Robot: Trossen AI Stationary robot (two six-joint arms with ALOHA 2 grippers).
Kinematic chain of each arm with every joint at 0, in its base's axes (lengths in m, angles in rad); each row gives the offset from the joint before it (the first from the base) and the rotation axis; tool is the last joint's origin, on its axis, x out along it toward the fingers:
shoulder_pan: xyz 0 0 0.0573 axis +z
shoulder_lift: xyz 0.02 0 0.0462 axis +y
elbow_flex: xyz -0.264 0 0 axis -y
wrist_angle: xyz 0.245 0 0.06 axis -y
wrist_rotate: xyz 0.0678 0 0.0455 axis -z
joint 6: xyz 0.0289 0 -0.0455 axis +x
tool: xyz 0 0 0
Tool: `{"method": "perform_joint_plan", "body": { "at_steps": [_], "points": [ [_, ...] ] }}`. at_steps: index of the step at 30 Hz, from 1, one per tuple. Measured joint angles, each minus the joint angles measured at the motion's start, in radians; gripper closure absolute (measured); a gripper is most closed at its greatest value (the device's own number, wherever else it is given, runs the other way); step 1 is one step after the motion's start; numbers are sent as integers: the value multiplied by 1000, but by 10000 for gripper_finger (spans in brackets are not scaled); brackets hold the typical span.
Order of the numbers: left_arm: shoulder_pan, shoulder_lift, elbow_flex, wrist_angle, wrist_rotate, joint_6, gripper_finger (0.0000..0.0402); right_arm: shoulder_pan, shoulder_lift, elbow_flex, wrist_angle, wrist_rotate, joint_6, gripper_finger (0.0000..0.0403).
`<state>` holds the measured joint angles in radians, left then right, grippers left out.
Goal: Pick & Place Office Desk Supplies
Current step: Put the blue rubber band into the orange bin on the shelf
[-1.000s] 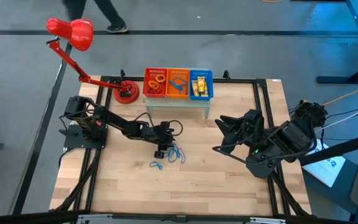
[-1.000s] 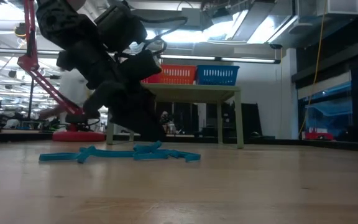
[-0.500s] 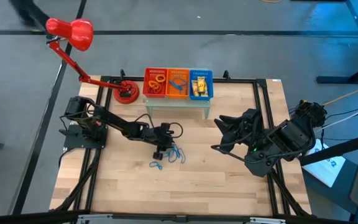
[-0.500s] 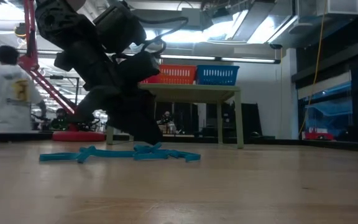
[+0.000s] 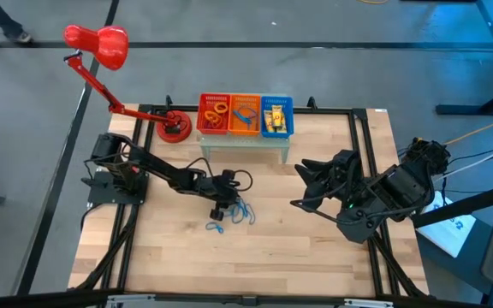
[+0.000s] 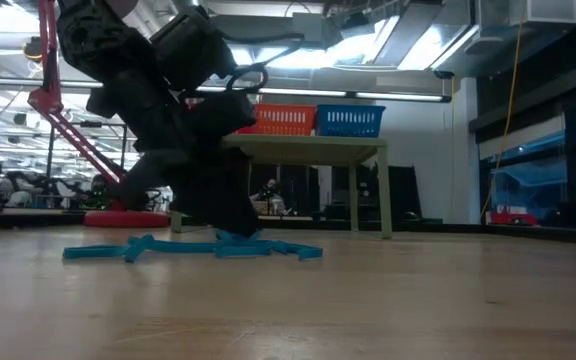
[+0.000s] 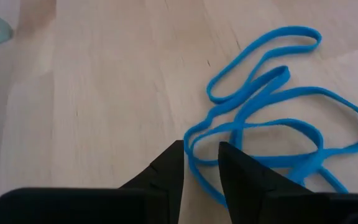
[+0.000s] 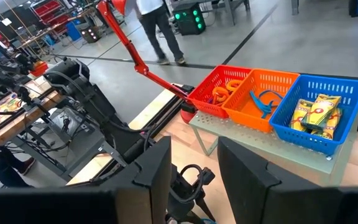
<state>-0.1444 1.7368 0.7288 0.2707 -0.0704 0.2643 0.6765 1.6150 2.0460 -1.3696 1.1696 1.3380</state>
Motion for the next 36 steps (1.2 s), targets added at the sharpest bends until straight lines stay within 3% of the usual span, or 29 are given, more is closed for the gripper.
{"method": "perform_joint_plan", "body": {
  "at_steps": [19, 26, 36],
  "points": [
    [0, 4, 17, 18, -9, 12, 336, 0, 0, 0, 0, 0, -3, 270],
    [11, 5, 22, 25, -17, -48, 394, 0, 0, 0, 0, -1, -4, 270],
    [24, -7, 159, 28, -5, -117, 400, 0, 0, 0, 0, -1, -4, 270]
  ]
}}
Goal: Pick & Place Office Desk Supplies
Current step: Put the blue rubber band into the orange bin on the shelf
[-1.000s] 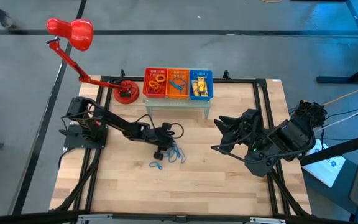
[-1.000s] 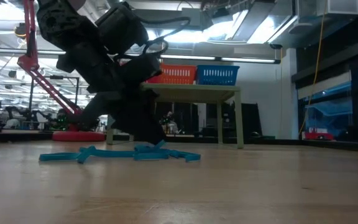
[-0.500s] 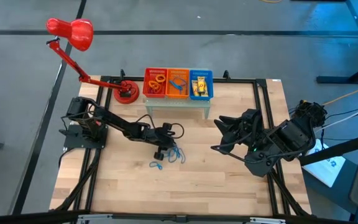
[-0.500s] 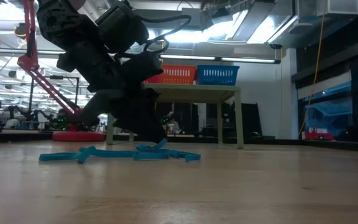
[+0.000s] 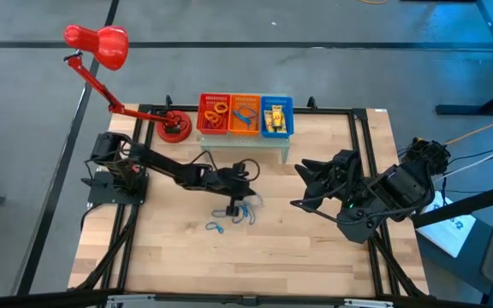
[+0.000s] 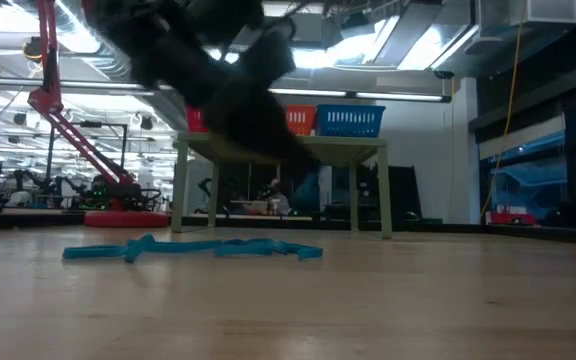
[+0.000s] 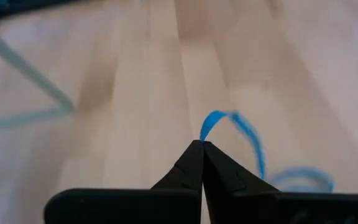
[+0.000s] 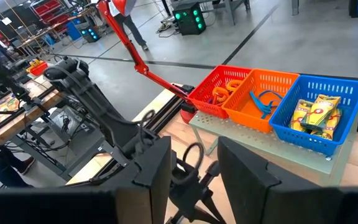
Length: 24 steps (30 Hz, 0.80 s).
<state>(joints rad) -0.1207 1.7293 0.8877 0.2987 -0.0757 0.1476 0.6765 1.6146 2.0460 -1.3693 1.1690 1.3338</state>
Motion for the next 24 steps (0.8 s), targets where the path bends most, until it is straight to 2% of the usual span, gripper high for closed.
{"method": "perform_joint_plan", "body": {
  "at_steps": [7, 14, 20, 24],
  "points": [
    [0, -3, 155, -3, -27, -7, 400, 0, 0, 0, 0, 0, 1, 270],
    [27, -42, 289, -65, -303, 78, 400, 1, 0, 0, 0, -1, -1, 270],
    [141, -172, 311, -176, -457, 141, 400, 1, 1, 0, 0, -3, -16, 270],
    [258, -257, 311, -289, -451, 111, 400, 1, 1, 0, 0, -1, -34, 270]
  ]
}}
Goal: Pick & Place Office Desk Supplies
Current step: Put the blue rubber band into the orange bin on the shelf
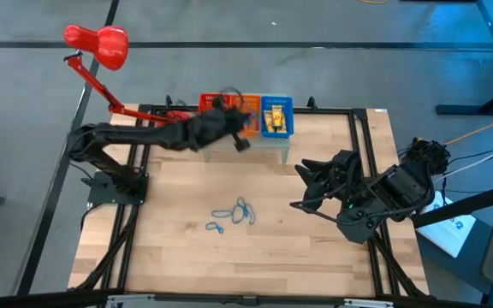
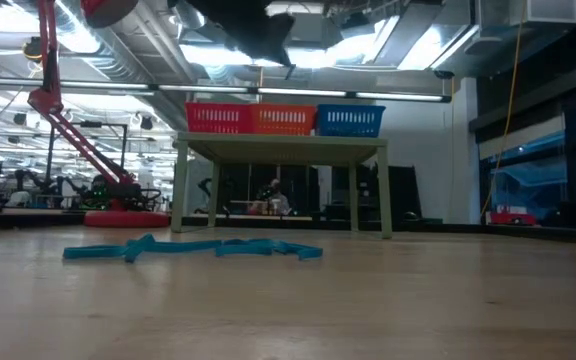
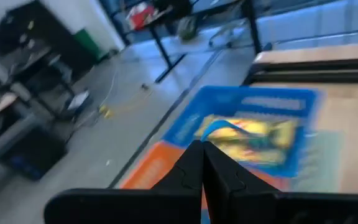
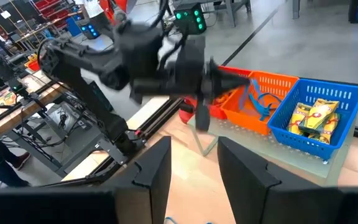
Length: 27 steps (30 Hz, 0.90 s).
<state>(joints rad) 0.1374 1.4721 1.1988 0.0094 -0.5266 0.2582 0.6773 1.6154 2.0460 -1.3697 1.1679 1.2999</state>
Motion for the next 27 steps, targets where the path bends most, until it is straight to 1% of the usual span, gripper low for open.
{"method": "perform_joint_plan", "body": {
  "at_steps": [2, 5, 7, 14, 17, 21, 24, 27],
  "points": [
    [53, -18, 0, -28, 37, -13, 400, 0, 0, 0, 0, 2, -3, 270],
    [129, -8, 0, -36, 166, -56, 400, -2, 0, 0, -2, 12, -20, 270],
    [170, 15, -1, -57, 227, -85, 400, -3, 0, 0, -2, 19, -29, 270],
    [244, 79, -2, -68, 258, -34, 397, -3, 0, 0, -1, 21, -28, 270],
    [263, 87, -3, -81, 280, -34, 388, -3, 0, 0, 0, 21, -25, 270],
    [282, 60, -2, -67, 329, -61, 355, -3, 0, 0, 0, 20, -23, 270],
    [293, 30, -2, -66, 334, -77, 319, -3, 0, 0, 0, 20, -23, 270],
    [299, -6, -2, -66, 368, -79, 283, -3, 0, 0, 0, 20, -28, 270]
  ]
}}
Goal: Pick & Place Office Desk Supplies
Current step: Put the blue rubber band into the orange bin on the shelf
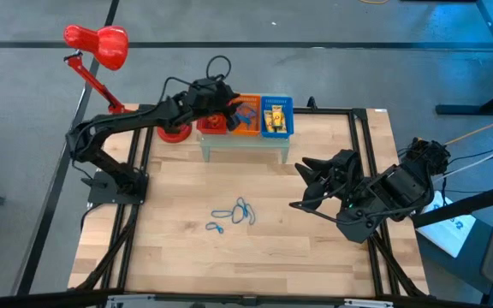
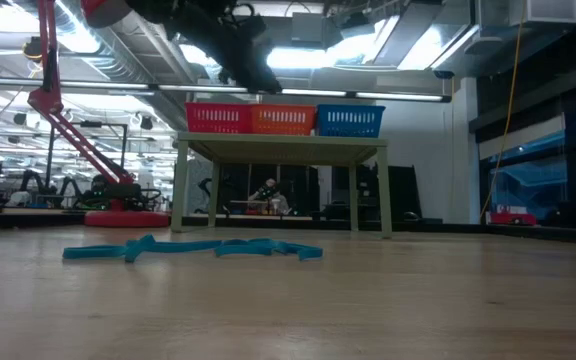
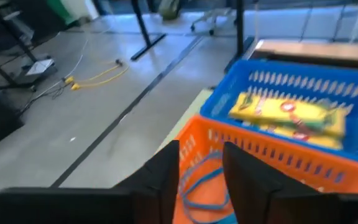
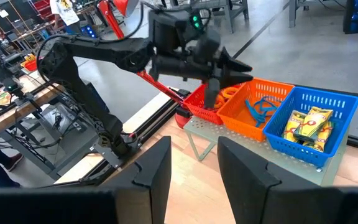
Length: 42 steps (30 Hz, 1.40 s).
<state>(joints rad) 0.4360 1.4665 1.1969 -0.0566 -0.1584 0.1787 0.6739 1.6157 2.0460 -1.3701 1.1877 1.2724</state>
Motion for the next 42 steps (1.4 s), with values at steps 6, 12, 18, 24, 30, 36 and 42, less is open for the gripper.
{"method": "perform_joint_plan", "body": {
  "at_steps": [6, 12, 18, 24, 30, 36, 42],
  "points": [
    [-24, -94, 0, -77, 242, 0, 244, 0, 0, 0, 0, -2, -4, 270],
    [-98, -136, 2, -396, 494, -120, 250, 0, 0, 0, 0, -2, -4, 270],
    [-301, -140, -40, -727, 541, -52, 255, 0, 0, 0, 0, 1, -5, 270],
    [-534, -138, -207, -657, 463, -43, 247, 3, 0, 0, 2, 1, -1, 270],
    [-664, -132, -379, -381, 240, -59, 248, 5, 1, 0, 24, 1, -2, 270],
    [-735, -103, -508, -205, 99, -47, 249, 5, 1, 0, 25, 1, -2, 270],
    [-745, -30, -568, -99, 150, -52, 249, 4, 1, 0, 27, 1, -5, 270]
  ]
}}
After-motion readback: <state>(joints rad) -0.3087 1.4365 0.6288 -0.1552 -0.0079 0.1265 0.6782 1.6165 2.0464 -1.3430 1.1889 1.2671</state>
